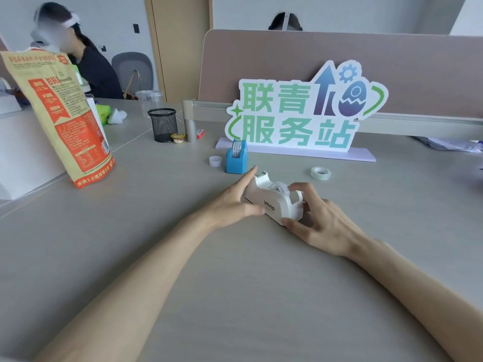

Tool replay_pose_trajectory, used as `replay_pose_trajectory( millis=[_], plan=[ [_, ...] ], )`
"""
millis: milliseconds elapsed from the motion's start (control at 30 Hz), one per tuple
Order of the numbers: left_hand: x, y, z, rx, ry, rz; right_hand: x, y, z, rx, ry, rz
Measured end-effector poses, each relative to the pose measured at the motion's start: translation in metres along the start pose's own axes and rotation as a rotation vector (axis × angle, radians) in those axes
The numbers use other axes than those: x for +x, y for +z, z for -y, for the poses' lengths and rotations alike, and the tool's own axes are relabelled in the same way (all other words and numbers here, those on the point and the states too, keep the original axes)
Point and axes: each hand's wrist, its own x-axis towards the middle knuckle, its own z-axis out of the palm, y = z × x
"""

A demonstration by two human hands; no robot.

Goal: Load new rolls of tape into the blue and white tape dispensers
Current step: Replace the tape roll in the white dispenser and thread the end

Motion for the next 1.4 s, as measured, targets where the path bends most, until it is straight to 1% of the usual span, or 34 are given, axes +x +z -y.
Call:
replay_pose_trajectory(
  millis=[67,167,233,300,400,500,567,633,700,833,967,1133,1400],
  plan=[
    [0.002,-0.002,-0.001,-0.052,-0.011,-0.01,0.0,-0.002,-0.003,0.029,-0.001,0.031],
    [0.001,-0.009,-0.003,-0.104,0.0,-0.069,-0.001,-0.003,-0.003,0.093,0.002,0.065],
    [-0.001,-0.014,-0.003,-0.081,0.008,-0.11,-0.002,-0.003,-0.001,0.131,-0.009,0.04],
    [-0.001,-0.019,-0.001,-0.051,0.002,-0.128,-0.002,-0.003,-0.001,0.154,-0.02,-0.036],
    [-0.002,-0.021,-0.002,-0.045,-0.014,-0.096,-0.001,-0.001,-0.001,0.13,-0.001,-0.13],
    [-0.004,-0.014,-0.003,-0.01,0.012,-0.063,0.001,-0.004,0.002,0.124,-0.004,-0.185],
    [-0.004,-0.01,-0.001,0.016,0.003,-0.08,0.001,-0.007,0.004,0.113,-0.04,-0.174],
    [-0.004,-0.009,0.0,-0.025,-0.025,-0.078,0.0,-0.007,0.003,0.047,-0.11,-0.138],
    [-0.004,-0.01,-0.001,-0.08,-0.016,-0.068,0.001,-0.004,0.0,-0.027,-0.152,-0.107],
    [-0.005,-0.009,-0.001,-0.066,0.026,-0.066,0.002,-0.007,-0.001,-0.069,-0.173,-0.127],
    [-0.003,-0.01,0.001,-0.058,0.027,-0.076,0.007,-0.004,0.007,-0.071,-0.183,-0.173],
    [-0.003,-0.007,0.001,-0.076,0.029,-0.085,0.02,-0.007,0.01,-0.147,-0.221,-0.131],
    [-0.003,-0.005,0.002,-0.057,0.051,-0.089,0.019,-0.016,0.006,-0.109,-0.24,-0.194]
  ],
)
